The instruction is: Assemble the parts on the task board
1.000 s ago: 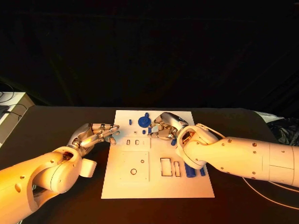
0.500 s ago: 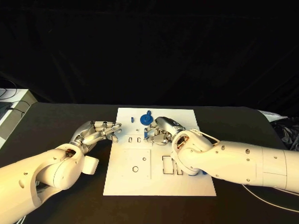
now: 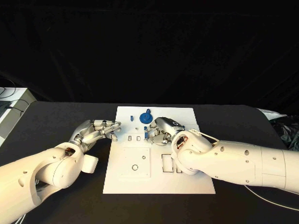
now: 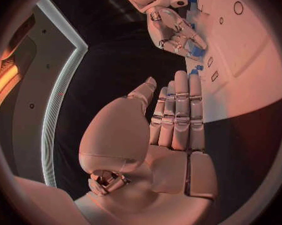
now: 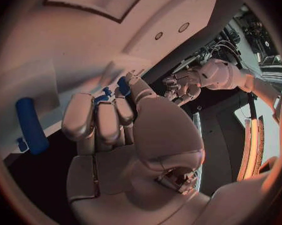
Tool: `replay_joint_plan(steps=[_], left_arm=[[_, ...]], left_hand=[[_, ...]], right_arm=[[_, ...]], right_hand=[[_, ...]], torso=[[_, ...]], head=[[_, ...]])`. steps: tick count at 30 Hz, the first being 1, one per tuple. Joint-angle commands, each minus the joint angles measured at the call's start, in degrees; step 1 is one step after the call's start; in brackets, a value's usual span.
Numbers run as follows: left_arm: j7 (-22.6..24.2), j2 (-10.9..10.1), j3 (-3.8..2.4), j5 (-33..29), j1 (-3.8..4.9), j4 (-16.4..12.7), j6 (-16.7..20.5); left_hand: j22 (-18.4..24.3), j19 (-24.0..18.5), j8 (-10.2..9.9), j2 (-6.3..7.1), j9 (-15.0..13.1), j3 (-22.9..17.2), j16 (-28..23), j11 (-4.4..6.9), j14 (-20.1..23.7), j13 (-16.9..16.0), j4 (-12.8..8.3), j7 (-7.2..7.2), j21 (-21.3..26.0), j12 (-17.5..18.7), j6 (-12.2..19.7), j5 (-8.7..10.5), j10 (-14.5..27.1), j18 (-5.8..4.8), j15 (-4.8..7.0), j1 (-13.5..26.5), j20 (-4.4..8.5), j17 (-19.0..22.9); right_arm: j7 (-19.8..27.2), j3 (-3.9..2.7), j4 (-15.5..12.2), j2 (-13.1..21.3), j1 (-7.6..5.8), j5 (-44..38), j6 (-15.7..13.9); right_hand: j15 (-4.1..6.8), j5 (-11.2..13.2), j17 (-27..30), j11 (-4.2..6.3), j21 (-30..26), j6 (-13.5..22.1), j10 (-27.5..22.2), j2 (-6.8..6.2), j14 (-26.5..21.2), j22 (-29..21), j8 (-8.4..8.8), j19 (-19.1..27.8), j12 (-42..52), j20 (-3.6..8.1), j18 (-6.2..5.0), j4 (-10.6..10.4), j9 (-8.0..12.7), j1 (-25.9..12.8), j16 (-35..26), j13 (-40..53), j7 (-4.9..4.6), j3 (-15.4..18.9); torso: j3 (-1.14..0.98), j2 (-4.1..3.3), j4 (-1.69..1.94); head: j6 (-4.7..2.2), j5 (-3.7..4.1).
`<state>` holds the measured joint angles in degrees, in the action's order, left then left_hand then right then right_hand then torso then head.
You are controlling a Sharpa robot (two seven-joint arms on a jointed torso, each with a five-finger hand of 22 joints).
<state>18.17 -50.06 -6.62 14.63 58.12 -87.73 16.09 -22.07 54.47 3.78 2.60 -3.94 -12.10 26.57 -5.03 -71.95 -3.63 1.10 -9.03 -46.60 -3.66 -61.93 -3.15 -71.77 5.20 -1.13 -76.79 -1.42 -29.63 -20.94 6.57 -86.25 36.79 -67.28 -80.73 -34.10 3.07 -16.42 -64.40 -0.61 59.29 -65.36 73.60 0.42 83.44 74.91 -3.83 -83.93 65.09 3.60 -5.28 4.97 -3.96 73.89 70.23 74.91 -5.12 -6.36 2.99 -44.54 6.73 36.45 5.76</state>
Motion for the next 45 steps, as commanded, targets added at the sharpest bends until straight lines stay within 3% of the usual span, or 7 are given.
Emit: replay_joint_plan(steps=[1, 22, 28, 36, 45], left_arm=[[0.4, 0.0, -0.03, 0.1, -0.04, -0.1, -1.2], [0.3, -0.1, -0.03, 0.1, -0.19, -0.1, -1.3], [0.3, -0.1, -0.03, 0.1, -0.21, -0.1, -1.4], [0.3, 0.0, -0.03, 0.1, -0.31, 0.0, -1.5], [0.3, 0.0, -0.03, 0.1, -0.40, 0.1, -1.5]], left_hand=[[0.1, 0.0, 0.0, -0.41, 0.0, 0.3, 0.1, 0.18, 0.2, 0.0, 0.0, 0.15, 0.0, 0.0, 0.4, 0.10, 0.4, 0.67, 0.01, -0.2, 0.09, 0.0], [0.1, 0.0, 0.0, -0.41, 0.0, 0.3, 0.1, 0.18, 0.2, 0.0, 0.0, 0.15, 0.0, 0.0, 0.4, 0.10, 0.4, 0.67, 0.01, -0.2, 0.09, 0.0], [0.1, 0.0, 0.0, -0.41, 0.0, 0.3, 0.1, 0.18, 0.2, 0.0, 0.0, 0.15, 0.0, 0.0, 0.4, 0.10, 0.4, 0.67, 0.01, -0.2, 0.09, 0.0], [0.1, -0.1, 0.0, -0.51, 0.0, 0.3, 0.1, 0.15, 0.2, 0.0, 0.2, 0.15, 0.0, -0.1, 0.4, 0.10, 0.4, 0.68, -0.02, 0.1, 0.06, 0.1], [0.2, -0.1, 0.0, -0.47, 0.0, 0.4, 0.1, 0.14, 0.2, 0.0, 0.2, 0.14, 0.0, -0.1, 0.4, 0.11, 0.5, 0.68, -0.04, 0.1, 0.05, 0.1]], right_arm=[[-1.5, 0.00, -0.1, 0.1, 0.11, -3.8, 1.6], [-3.0, 0.00, 0.7, -0.2, 0.38, -5.3, 2.2], [-3.0, 0.00, 1.2, -0.3, 0.40, -5.2, 2.5], [-2.8, 0.00, 1.4, -0.3, 0.40, -5.0, 2.9], [-2.3, 0.00, 1.3, -0.4, 0.40, -4.9, 2.1]], right_hand=[[0.46, 0.0, 0.1, 0.23, 0.0, -1.0, 0.2, -0.32, 0.0, 7.9, -0.39, -3.6, -0.1, 0.63, -0.40, 0.0, -0.1, -0.2, -0.1, 0.5, -0.68, 0.0], [0.41, 0.3, 0.2, 0.17, -0.1, -0.7, 0.1, -0.76, 0.0, 7.9, -0.30, -3.6, -0.5, 0.62, -0.40, -0.5, 0.0, -0.6, -0.1, 0.4, -0.78, 0.1], [0.10, 0.7, 0.2, -0.23, -0.3, 0.7, -0.5, -1.84, -0.1, 7.9, -0.08, -3.6, -1.2, 0.40, -0.48, -1.2, 0.1, -1.0, -0.1, 0.0, -1.40, 0.6], [-0.33, 0.1, 0.3, -0.73, -0.7, 2.6, -1.4, -3.88, -0.2, 7.8, -0.03, -3.6, -2.2, -0.10, -0.79, -3.1, 0.0, -0.6, -0.2, -1.1, -2.12, 1.5], [-0.60, 0.2, 0.3, -1.07, -0.8, 4.0, -2.2, -4.96, -0.2, 7.8, 0.01, -3.5, -2.7, -0.39, -0.92, -4.4, 0.1, -0.2, -0.2, -2.1, -2.61, 1.6]], torso=[[0.02, 0.05, 0.01], [0.06, 0.06, 0.14], [0.01, 0.00, -0.01], [-0.02, 0.03, 0.08], [-0.02, 0.01, 0.04]], head=[[0.10, 0.04], [0.28, -0.13], [0.29, -0.25], [0.51, -0.20], [0.54, -0.31]])
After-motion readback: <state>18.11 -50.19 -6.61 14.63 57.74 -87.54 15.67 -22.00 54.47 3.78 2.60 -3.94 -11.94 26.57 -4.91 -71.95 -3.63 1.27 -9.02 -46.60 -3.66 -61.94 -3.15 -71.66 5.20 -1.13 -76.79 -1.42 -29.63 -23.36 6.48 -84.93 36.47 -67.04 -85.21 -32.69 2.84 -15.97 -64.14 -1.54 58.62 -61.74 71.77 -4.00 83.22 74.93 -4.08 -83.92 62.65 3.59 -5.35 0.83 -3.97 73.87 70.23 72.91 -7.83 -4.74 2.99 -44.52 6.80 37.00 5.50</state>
